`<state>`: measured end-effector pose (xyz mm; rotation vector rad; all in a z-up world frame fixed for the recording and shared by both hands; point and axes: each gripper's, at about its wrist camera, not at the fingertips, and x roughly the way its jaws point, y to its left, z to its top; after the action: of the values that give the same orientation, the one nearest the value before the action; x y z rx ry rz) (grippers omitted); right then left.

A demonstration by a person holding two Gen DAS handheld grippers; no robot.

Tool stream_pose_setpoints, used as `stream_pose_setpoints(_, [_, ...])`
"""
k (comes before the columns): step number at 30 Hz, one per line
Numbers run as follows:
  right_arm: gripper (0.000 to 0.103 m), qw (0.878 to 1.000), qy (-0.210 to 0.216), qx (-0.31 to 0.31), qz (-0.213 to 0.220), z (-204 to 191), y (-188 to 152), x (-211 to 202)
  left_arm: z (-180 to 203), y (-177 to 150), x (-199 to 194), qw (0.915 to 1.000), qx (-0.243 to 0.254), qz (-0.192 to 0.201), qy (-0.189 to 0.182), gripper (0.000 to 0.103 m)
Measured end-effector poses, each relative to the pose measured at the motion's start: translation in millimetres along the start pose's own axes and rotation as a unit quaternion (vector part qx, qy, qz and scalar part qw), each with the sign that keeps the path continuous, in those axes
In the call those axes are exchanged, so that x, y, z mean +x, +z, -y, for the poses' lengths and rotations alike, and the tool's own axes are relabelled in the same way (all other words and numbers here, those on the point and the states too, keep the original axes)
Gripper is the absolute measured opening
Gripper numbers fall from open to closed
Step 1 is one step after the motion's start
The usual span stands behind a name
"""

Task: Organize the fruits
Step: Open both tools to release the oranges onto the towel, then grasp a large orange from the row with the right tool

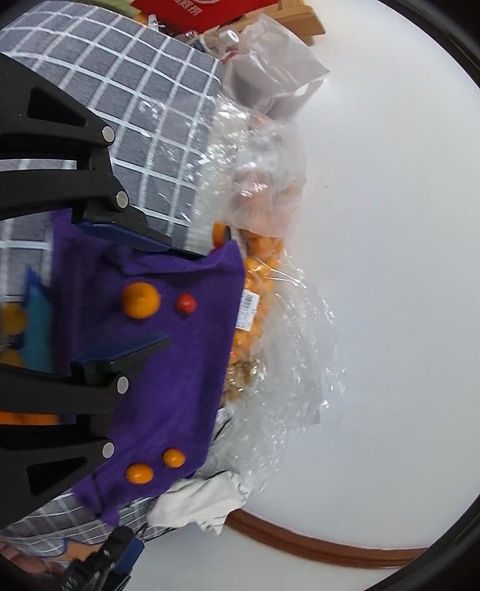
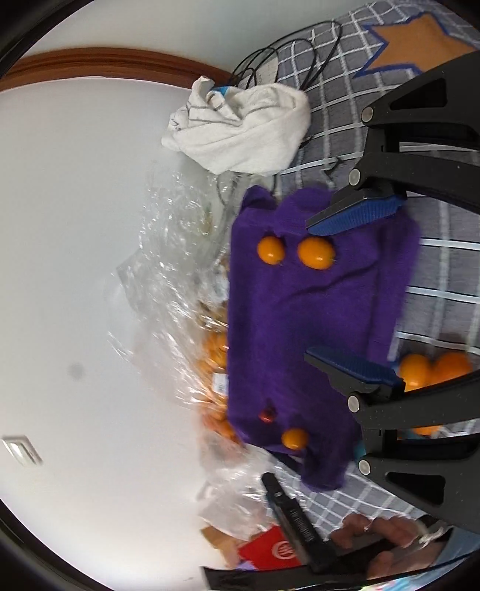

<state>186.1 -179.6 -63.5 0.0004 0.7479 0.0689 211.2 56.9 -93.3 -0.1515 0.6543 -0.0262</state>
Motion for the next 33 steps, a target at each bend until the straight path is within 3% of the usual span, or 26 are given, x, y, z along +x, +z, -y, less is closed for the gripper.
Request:
stream_pose_setpoints(5, [0.062,1.0,0.017,-0.003,-0.02,-12.5,-31.1,-2.3,-11.1,-24.9,-28.9,0.9997,0.019,0.002,0.014,0.043])
stream_pose_setpoints(15, [0.054,0.994,0.083,-0.016,-0.067,-36.7,-83.7,5.7,-44.9,-70.5,-58.8,0.9995,-0.009,-0.031,0.003,0.044])
stream_pose_setpoints(20, [0.054,0.992,0.084,-0.034,-0.084,-48.8,-99.8,15.8,-46.3,-83.0,-59.2,0.9992,-0.006,-0.04,-0.003,0.048])
stream_pose_setpoints(23, [0.048,0.992,0.081,-0.037,-0.091,-54.1,-106.4,21.1,-42.3,-86.2,-57.1,0.9987,-0.001,-0.051,-0.005,0.048])
stream_pose_setpoints(25, [0.043,0.993,0.074,-0.04,-0.085,-55.2,-105.2,24.6,-39.1,-88.2,-57.2,0.9984,-0.001,-0.055,-0.012,0.048])
stream_pose_setpoints(33, [0.042,0.996,0.057,-0.031,-0.058,-38.5,-101.5,11.9,-8.3,-89.5,-37.7,0.9943,0.027,-0.101,-0.021,0.048])
